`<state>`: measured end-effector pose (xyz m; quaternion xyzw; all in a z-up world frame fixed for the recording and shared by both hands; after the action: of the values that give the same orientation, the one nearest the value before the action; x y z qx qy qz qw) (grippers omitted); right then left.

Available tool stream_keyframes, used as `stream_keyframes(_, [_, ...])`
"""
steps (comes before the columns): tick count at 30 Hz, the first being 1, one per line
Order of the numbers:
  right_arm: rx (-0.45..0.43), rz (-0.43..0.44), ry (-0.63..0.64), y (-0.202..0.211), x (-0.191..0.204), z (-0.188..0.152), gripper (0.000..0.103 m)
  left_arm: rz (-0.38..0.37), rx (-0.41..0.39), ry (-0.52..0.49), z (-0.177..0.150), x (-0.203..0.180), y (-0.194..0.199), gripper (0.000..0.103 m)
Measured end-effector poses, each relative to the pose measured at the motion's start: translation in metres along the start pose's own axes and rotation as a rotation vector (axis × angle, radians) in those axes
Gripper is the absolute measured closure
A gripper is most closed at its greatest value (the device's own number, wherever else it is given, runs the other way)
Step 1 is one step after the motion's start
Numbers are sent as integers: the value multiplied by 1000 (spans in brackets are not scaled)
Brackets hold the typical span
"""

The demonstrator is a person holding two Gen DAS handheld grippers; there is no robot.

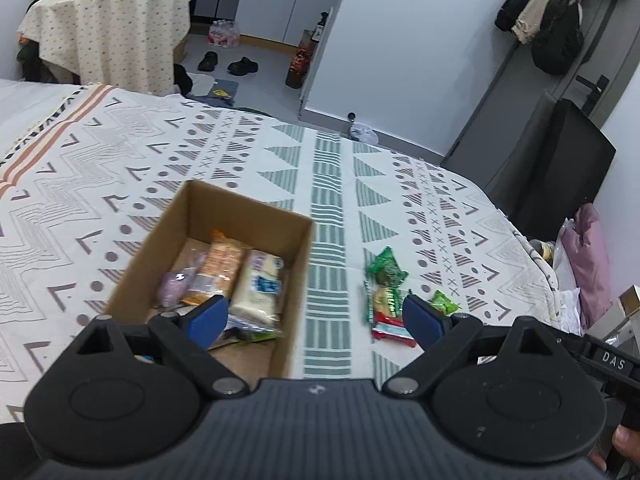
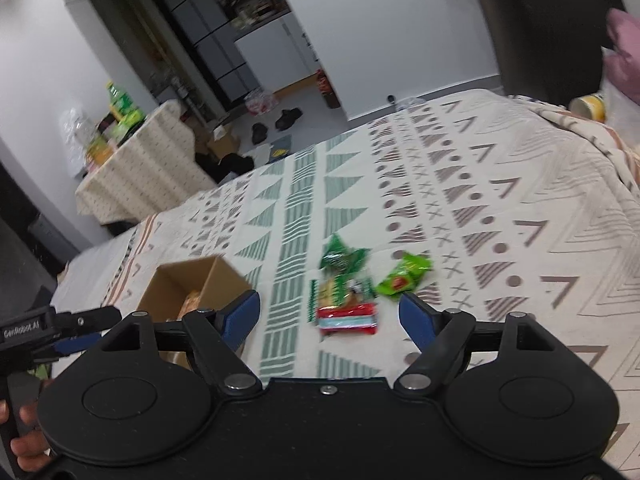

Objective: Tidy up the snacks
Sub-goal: 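Move both tools back toward the remaining snacks, then grasp the round bun pack with the left tool while the right tool grasps the green candy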

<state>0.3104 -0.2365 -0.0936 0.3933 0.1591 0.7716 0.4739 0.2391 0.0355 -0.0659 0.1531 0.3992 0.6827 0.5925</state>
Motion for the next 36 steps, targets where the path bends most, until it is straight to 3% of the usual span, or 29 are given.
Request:
stream_keyframes(12, [6,5,-126,-16,-55,-6,36,-19,26,-34,-17,-59,-43,12])
stream_keyframes(21, [18,23,-179,-38,-76,-5,39,18,65,-6,-28,-72,-88,14])
stream_keyframes(36, [108,18,-204,-98,-96,-2,42,16,139,-34,-26,-91,-167,15])
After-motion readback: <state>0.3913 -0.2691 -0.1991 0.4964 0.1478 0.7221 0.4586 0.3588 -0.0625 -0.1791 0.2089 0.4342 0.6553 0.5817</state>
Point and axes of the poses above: each gripper's, at about its wrist camera, not at the fingertips, and y roughly against the way its jaws point, x to its left, z to its top, the point moved 3 cm from there along -y, roughly the way its jaws point, and after that the axes turned 1 degree about -y, right-handed, at the moved point
